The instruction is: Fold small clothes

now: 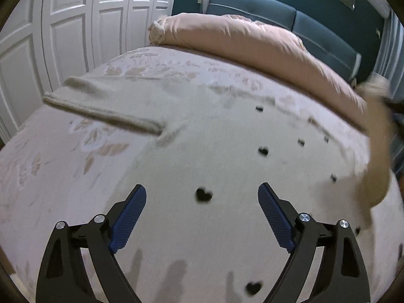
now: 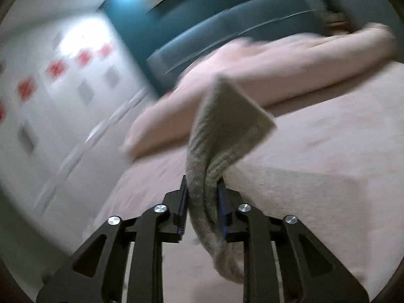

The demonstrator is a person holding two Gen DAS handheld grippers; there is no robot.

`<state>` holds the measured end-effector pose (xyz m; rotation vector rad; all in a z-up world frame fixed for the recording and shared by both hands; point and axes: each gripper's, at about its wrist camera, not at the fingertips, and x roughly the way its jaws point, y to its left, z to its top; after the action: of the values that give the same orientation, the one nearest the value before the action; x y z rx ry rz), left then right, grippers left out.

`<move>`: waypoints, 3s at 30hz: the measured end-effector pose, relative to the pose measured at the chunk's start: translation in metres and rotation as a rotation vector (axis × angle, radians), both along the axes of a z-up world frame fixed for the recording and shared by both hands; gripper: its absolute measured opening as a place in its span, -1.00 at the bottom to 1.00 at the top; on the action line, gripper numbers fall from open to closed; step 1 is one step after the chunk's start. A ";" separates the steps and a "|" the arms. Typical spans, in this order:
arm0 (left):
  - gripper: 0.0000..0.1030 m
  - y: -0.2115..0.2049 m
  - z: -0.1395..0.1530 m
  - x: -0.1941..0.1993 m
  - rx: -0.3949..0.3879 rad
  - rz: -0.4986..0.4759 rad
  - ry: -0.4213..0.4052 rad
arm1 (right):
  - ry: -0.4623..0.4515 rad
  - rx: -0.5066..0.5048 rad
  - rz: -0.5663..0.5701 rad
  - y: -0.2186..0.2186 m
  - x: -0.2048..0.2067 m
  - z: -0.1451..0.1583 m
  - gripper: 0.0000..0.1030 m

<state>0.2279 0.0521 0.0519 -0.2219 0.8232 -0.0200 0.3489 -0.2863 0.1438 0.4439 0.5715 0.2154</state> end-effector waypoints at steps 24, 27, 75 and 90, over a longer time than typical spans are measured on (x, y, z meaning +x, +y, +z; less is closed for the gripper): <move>-0.46 -0.027 -0.049 0.170 -0.327 0.022 0.185 | 0.306 0.201 -0.408 -0.107 -0.096 -0.137 0.31; -0.88 -0.034 -0.028 0.172 -0.334 -0.047 0.123 | 0.255 0.192 -0.375 -0.099 -0.088 -0.122 -0.88; -0.49 -0.032 -0.081 0.133 -0.240 -0.062 -0.005 | 0.330 -0.089 -0.434 -0.104 -0.081 -0.125 -0.77; 0.41 0.214 -0.035 0.103 -0.272 0.392 0.007 | 0.322 -0.264 -0.347 -0.025 -0.142 -0.151 0.06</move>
<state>0.3308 0.2658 0.0173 -0.6373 0.7712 0.2384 0.2073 -0.3116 -0.0071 0.3152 0.8143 -0.2666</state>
